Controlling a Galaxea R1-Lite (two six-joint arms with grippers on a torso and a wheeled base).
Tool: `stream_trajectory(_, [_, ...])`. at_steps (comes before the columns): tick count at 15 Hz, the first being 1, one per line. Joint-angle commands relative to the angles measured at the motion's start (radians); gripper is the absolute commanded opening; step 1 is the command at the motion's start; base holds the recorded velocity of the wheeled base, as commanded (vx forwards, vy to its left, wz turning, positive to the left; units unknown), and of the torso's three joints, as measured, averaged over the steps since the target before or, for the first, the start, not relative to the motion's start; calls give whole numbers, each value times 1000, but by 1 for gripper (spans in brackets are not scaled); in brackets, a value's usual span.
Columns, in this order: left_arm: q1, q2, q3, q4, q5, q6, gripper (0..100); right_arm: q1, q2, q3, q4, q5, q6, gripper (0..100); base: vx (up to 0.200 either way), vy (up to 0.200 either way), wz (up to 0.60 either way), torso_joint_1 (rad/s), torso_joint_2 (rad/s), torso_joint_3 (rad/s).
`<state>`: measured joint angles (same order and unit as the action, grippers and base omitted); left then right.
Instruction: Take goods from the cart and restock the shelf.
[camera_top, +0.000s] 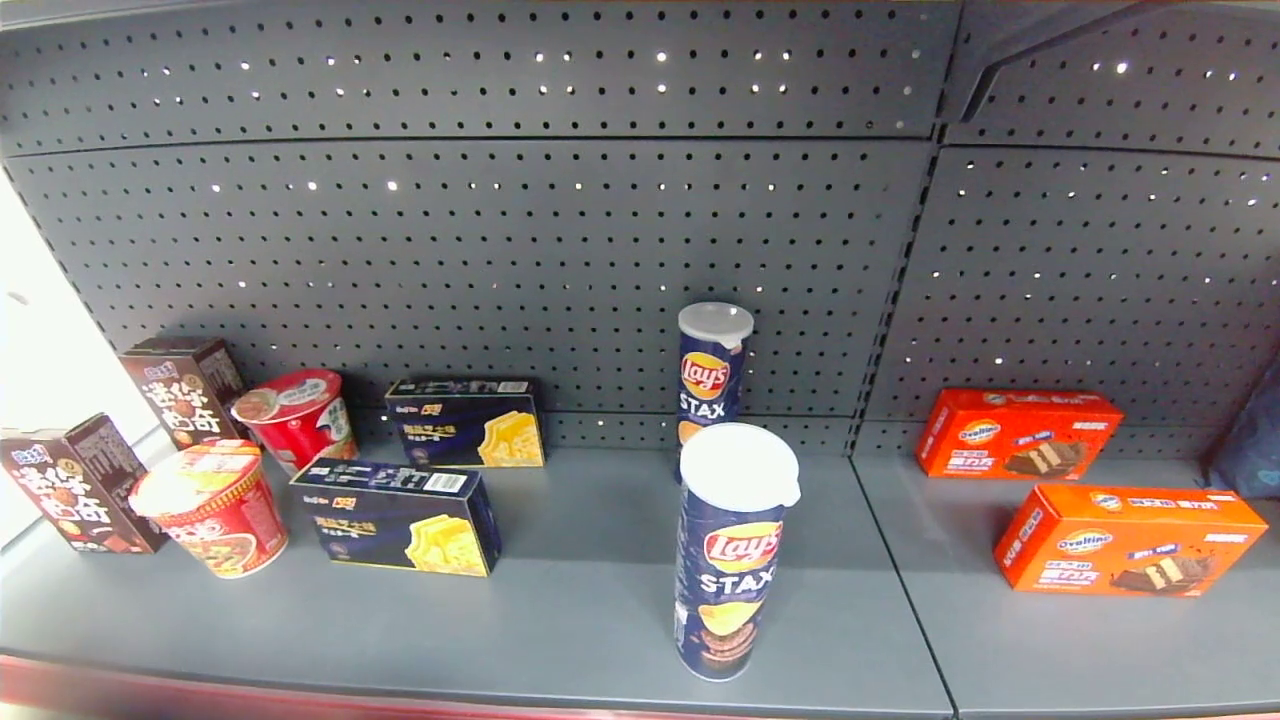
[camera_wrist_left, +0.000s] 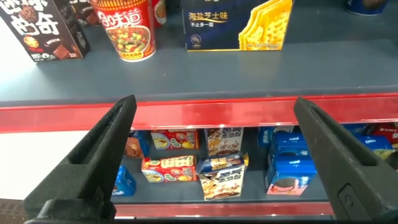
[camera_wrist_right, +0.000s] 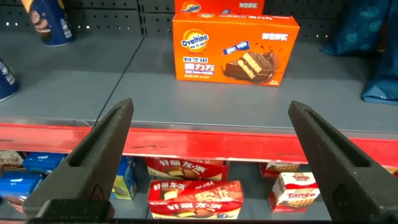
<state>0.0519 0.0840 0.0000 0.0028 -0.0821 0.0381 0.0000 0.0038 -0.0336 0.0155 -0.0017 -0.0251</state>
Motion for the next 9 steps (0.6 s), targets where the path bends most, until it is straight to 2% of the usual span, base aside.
stream_trajectory(1, [0,2,0,0,-10,2,100,0,2,0,0,3,-3,100,0,0,0,0,0,0])
stream_trajectory(9, [0,2,0,0,-13,0,100,0,2,0,0,16,-7,100,0,0,0,0,0,0])
